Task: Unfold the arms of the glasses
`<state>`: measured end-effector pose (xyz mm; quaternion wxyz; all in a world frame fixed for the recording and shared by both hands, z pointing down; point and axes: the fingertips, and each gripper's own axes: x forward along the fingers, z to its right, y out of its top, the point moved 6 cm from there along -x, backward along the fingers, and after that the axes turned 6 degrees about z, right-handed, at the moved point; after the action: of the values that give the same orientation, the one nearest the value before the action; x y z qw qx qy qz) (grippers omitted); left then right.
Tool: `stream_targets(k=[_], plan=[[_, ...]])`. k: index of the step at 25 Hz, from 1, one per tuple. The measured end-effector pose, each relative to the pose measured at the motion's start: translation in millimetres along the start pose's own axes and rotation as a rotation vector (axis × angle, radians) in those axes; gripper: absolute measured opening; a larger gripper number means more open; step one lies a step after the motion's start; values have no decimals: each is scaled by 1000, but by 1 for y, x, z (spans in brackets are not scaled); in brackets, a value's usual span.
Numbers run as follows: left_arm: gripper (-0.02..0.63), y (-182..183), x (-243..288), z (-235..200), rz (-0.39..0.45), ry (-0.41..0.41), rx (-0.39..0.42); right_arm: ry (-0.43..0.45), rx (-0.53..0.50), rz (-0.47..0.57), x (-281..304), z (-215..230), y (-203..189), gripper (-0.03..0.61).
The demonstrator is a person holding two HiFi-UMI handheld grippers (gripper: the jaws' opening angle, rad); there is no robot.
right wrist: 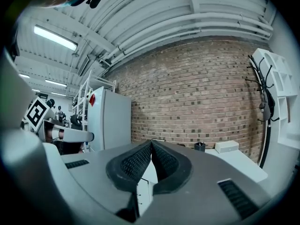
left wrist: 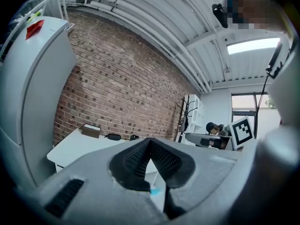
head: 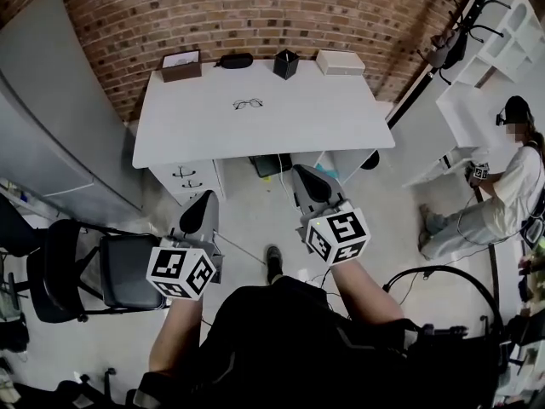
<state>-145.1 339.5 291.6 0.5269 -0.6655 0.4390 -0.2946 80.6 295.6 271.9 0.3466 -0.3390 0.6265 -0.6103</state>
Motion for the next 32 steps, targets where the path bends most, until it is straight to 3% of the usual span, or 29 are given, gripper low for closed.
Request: stream_targets(k=[17, 22, 28, 32], plan=[[8, -13, 162, 0, -85, 54, 25, 51, 93, -17, 80, 134, -18, 8], [8, -18, 197, 7, -110, 88, 50, 122, 95, -22, 97, 163, -22, 8], [8, -15, 226, -1, -141, 148, 82, 136, 125, 9, 125, 191, -25, 8], [8, -20, 242, -6, -137, 145, 72, 114, 133, -5, 139, 205, -36, 8]])
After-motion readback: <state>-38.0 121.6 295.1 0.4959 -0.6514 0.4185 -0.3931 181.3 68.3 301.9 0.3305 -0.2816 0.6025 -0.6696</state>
